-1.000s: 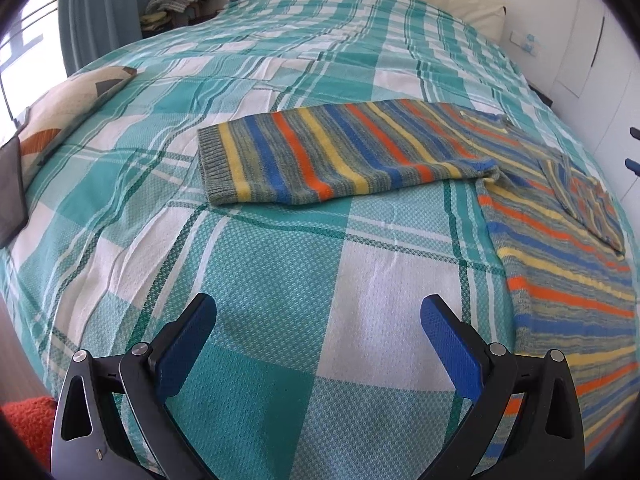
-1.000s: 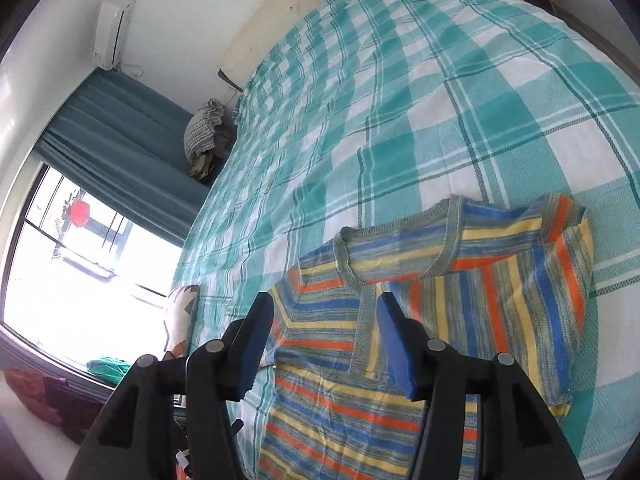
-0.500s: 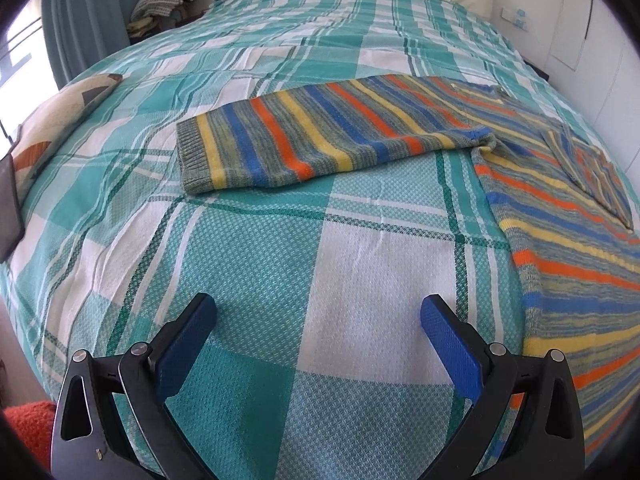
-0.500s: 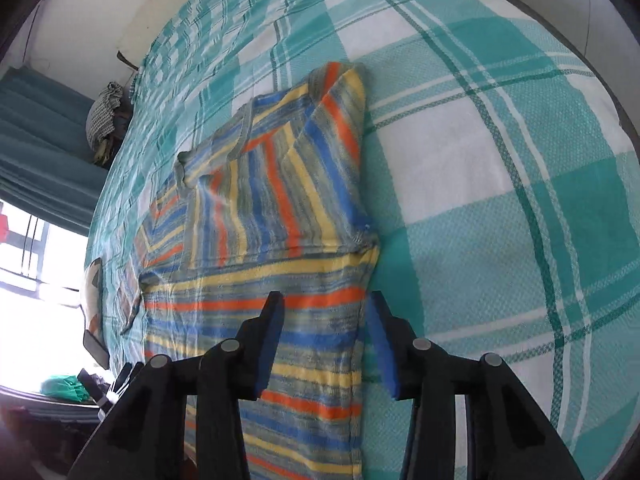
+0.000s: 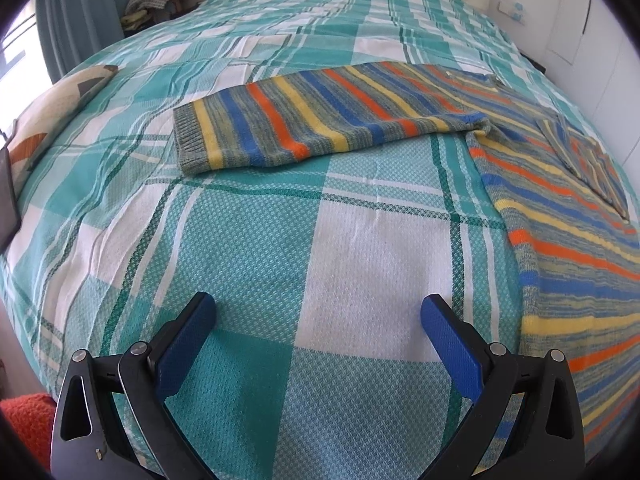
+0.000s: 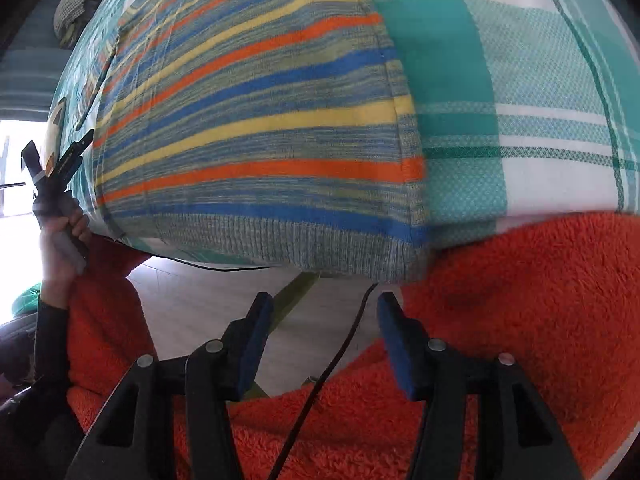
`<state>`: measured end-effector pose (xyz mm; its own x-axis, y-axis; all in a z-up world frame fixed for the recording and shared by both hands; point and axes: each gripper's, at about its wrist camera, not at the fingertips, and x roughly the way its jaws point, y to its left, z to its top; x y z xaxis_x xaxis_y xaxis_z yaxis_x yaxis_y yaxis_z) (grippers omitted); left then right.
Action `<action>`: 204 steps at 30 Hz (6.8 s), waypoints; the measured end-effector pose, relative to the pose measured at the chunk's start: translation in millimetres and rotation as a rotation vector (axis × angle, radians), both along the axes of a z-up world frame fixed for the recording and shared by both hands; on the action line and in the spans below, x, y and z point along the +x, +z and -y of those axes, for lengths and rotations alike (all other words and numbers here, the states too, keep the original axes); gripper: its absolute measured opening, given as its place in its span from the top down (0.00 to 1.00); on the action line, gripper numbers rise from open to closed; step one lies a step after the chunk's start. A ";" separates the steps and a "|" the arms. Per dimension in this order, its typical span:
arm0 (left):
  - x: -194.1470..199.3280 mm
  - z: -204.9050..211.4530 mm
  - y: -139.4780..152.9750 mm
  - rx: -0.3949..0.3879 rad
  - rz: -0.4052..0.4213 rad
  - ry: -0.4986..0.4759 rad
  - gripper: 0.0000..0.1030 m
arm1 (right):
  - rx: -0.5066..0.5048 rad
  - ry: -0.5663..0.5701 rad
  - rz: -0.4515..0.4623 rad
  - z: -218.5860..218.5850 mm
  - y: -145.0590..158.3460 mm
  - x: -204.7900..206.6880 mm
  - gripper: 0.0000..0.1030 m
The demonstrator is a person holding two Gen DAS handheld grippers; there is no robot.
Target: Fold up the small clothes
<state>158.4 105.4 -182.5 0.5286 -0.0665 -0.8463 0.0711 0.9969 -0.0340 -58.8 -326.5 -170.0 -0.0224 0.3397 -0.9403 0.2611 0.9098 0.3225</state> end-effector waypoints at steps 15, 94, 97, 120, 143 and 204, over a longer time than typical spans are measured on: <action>-3.8 4.7 -7.7 0.039 0.000 -0.012 0.00 | -0.141 -0.023 0.714 -81.9 95.8 42.7 0.25; -4.9 6.5 -9.2 0.044 0.006 -0.013 0.00 | -0.413 -0.118 0.841 -53.8 78.8 32.3 0.21; -4.9 6.6 -9.2 0.044 0.006 -0.013 0.00 | -0.412 -0.117 0.841 -54.6 78.6 31.9 0.21; -3.7 4.2 -4.0 0.018 -0.012 -0.006 0.01 | -0.411 -0.120 0.841 -54.3 78.2 31.6 0.21; 133.5 -124.5 7.5 -0.417 -0.172 0.310 0.79 | -0.386 -0.094 0.806 -58.0 68.8 37.3 0.21; -6.6 -7.7 19.5 -0.198 -0.042 0.011 0.11 | -0.334 -0.227 0.761 -31.0 58.9 37.9 0.21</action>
